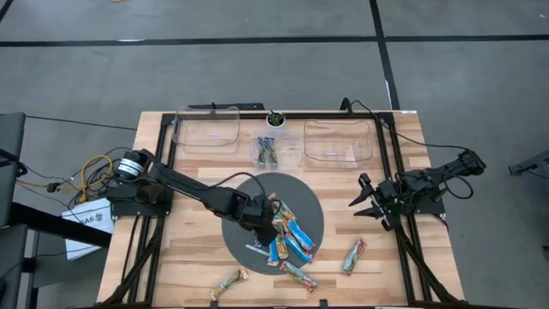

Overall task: Pick and place Granola Bars by type
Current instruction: Put the blue granola bar into the middle transparent bin, then put the yellow granola bar into the left transparent bin

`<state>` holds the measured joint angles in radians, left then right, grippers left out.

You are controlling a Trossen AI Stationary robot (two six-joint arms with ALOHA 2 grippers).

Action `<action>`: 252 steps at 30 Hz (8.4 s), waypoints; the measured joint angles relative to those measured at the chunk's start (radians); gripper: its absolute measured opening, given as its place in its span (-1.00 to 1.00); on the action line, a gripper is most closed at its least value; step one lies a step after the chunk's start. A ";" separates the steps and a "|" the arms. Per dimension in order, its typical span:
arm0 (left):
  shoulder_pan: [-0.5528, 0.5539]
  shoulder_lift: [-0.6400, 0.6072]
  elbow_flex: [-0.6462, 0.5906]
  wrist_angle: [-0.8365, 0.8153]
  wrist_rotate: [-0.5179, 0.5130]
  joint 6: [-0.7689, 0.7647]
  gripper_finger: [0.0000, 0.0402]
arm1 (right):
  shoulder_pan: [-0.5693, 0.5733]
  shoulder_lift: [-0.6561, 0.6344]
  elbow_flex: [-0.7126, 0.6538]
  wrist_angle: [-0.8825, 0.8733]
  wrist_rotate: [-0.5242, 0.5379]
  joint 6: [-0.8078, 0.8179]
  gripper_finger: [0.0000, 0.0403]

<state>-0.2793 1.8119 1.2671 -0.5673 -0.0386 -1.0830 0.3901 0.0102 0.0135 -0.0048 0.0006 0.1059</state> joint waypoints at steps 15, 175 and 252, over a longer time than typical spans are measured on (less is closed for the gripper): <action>0.051 0.091 0.006 -0.011 0.006 -0.005 -0.25 | 0.000 0.027 -0.001 0.008 0.001 0.000 -0.32; 0.690 0.101 -0.146 0.762 0.046 0.462 -0.89 | 0.000 0.029 0.000 0.004 0.000 0.000 -0.31; -0.067 -0.167 -0.146 0.380 -0.052 1.087 -0.50 | 0.000 0.029 0.000 0.005 0.000 0.000 -0.32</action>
<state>-0.3465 1.6453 1.1213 -0.1877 -0.0909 0.0044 0.3901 0.0391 0.0135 -0.0002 0.0002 0.1059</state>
